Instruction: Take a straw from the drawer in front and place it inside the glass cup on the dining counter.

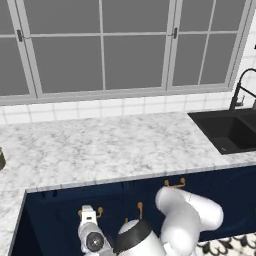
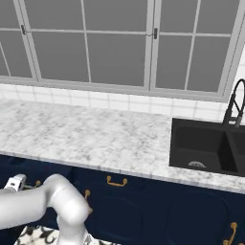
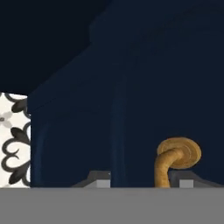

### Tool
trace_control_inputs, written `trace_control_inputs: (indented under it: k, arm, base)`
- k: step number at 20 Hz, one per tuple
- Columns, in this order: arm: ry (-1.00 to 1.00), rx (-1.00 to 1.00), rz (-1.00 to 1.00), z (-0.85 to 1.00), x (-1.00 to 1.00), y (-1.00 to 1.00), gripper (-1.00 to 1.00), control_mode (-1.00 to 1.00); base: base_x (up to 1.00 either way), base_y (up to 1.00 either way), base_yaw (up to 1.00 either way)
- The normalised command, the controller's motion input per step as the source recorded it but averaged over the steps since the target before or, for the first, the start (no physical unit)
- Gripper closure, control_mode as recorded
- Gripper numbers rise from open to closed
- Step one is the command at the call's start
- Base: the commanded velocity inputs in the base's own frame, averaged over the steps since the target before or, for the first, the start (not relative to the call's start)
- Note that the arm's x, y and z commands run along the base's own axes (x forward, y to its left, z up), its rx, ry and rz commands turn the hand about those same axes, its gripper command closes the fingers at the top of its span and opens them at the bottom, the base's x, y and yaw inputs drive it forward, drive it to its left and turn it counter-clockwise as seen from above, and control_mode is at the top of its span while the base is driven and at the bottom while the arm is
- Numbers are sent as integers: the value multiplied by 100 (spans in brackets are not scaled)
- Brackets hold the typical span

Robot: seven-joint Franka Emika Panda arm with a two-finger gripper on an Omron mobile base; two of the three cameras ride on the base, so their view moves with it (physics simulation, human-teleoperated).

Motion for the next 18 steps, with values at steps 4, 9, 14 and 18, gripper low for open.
trace_control_inputs:
  k: [4,9,14,18]
  arm:
    - [33,0,8,-100,-100,7,100,-100]
    - [35,-1,7,-100,-100,25,100,-100]
    - [33,-1,6,-60,-100,29,100,-100]
    - [7,-3,14,25,-100,29,100,-100]
  base:
    - [0,0,0]
    - [0,0,0]
    - [0,0,0]
    - [0,0,0]
